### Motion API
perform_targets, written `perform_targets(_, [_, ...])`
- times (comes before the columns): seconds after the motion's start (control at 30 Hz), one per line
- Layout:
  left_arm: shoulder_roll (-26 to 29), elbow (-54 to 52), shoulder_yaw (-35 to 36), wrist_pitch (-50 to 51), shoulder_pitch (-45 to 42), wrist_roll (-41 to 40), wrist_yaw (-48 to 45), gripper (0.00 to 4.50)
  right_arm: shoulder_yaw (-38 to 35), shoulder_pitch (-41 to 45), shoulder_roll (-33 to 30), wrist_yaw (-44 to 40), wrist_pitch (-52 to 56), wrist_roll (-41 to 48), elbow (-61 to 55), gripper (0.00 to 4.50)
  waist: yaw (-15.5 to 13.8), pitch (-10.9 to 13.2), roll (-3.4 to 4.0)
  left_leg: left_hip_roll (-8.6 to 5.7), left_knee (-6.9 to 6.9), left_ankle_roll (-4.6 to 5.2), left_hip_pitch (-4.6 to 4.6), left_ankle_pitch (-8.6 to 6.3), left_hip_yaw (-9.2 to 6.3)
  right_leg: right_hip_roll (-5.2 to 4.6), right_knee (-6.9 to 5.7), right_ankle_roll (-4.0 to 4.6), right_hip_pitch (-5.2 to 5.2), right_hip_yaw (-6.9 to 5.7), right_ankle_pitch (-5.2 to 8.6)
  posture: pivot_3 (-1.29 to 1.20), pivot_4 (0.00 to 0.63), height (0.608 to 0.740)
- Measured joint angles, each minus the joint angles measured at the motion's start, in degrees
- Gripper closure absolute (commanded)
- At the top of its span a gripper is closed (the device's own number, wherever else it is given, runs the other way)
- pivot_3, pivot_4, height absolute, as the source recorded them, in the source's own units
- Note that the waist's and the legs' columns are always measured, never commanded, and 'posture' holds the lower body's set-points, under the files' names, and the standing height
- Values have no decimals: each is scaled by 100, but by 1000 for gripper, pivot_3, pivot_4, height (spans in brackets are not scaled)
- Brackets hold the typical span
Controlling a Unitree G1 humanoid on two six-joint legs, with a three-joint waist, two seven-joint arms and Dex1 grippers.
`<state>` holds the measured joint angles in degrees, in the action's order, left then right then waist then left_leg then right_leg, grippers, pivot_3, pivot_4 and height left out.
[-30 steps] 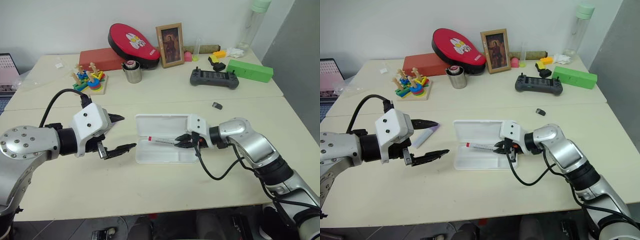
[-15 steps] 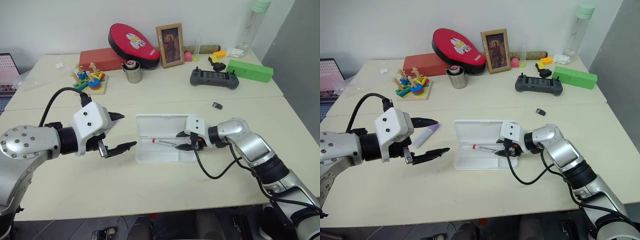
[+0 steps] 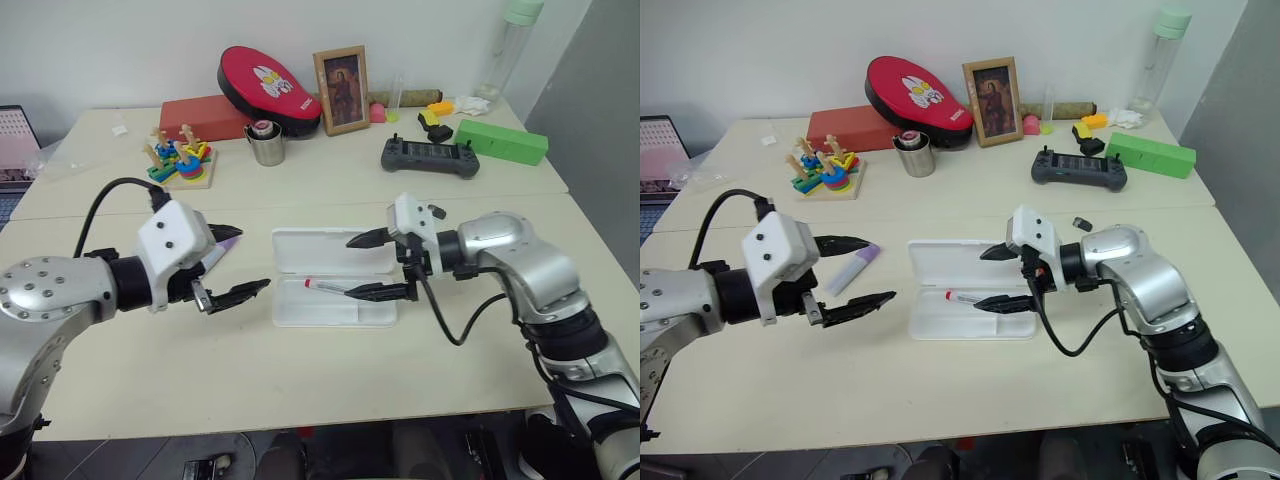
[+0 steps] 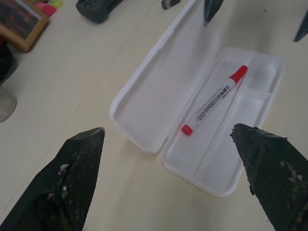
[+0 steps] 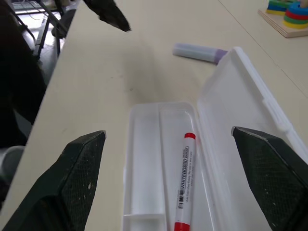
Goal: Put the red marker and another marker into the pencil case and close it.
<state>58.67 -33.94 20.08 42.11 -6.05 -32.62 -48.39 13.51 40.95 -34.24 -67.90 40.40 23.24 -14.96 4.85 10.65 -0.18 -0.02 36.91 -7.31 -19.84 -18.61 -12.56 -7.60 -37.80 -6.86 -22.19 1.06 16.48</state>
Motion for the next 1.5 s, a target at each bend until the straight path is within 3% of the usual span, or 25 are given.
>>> perform_targets(0.2, [-85, 462, 260, -43, 311, 201, 171, 0, -82, -57, -111, -44, 152, 330, -337, 97, -5, 0, 0, 0, 2, 0, 2, 0, -1, 0, -7, 0, 0, 0, 0, 0, 150, 740])
perform_targets(0.33, [-222, 1252, 224, -355, 344, 840, 613, 0, -76, 144, -82, 219, 141, 243, -337, 97, 1, 0, 0, 3, 1, 2, 7, 1, -2, 3, -17, -1, -2, 0, 0, 0, 150, 740])
perform_targets(0.6, [-524, 2684, -706, -977, -390, 1701, 1011, 0, 362, 240, -55, 558, -79, -254, -307, 97, -20, -2, -4, 0, 3, -1, 0, 4, -5, 0, -10, 1, -5, -5, -1, 0, 150, 740])
perform_targets(1.27, [-1416, 5148, -1831, -1535, -2003, 2277, 677, 0, 536, 123, -313, 553, -258, -627, -413, 97, -57, -5, -5, -3, 9, -1, 6, 12, -11, -3, -23, -1, 4, -10, -3, 0, 150, 740])
perform_targets(1.5, [-1514, 5484, -1851, -1034, -2339, 2256, 577, 1319, 536, 98, -316, 579, -267, -631, -415, 0, -21, -7, -2, -3, 5, -1, 16, 42, -13, -1, -34, -13, 6, -6, -14, 0, 150, 740])
